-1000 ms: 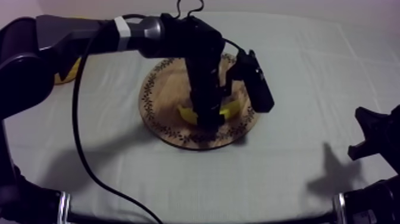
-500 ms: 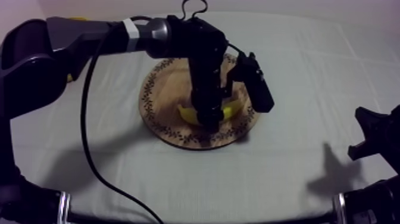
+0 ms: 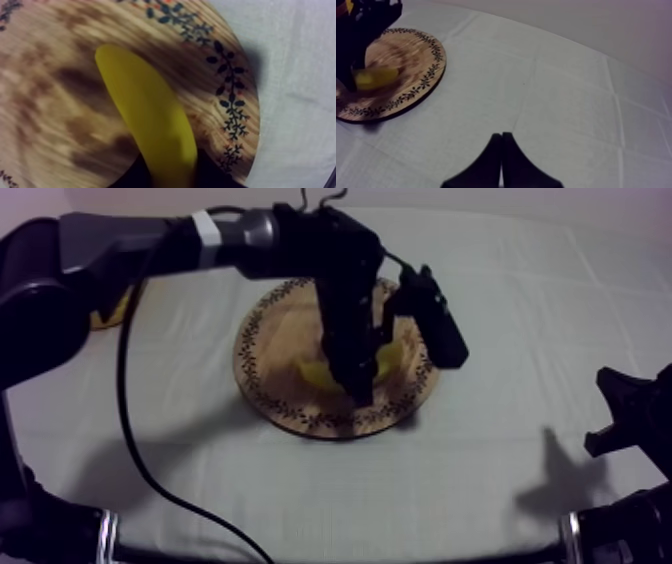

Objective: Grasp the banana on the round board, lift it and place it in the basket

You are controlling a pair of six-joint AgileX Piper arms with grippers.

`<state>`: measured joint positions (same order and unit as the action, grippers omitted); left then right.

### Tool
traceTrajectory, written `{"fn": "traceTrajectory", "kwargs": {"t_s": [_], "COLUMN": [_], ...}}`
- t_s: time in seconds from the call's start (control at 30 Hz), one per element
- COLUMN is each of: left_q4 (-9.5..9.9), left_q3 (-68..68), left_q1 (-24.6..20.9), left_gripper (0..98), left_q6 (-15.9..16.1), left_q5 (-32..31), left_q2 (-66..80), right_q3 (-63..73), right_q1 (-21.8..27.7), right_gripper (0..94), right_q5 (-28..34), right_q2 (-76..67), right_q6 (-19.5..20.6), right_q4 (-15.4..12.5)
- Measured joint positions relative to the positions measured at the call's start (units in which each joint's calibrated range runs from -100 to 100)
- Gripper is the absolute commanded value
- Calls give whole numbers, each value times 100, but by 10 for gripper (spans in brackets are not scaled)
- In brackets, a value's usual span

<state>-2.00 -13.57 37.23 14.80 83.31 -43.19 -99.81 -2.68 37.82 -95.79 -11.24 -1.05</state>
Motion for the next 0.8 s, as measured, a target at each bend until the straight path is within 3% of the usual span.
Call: {"fn": "traceTrajectory", "kwargs": {"t_s": [0.23,0.53,0.8], "left_q4": [130,436,534], "left_q3": [121,298,614], "left_q1": [-199,-524,-980], "left_gripper": [102,101,100], "left_q6": [-208,-475,-483], "left_q5": [148,530,632], "left_q2": [766,2051,3091], "right_q3": [0,0,0], "right_q1": [0,0,0], "right_gripper": [2,2,2], "right_q5": [0,-4,4], "right_q2": [0,0,0], "right_q6": [0,0,0], "right_q4": [0,0,0]}}
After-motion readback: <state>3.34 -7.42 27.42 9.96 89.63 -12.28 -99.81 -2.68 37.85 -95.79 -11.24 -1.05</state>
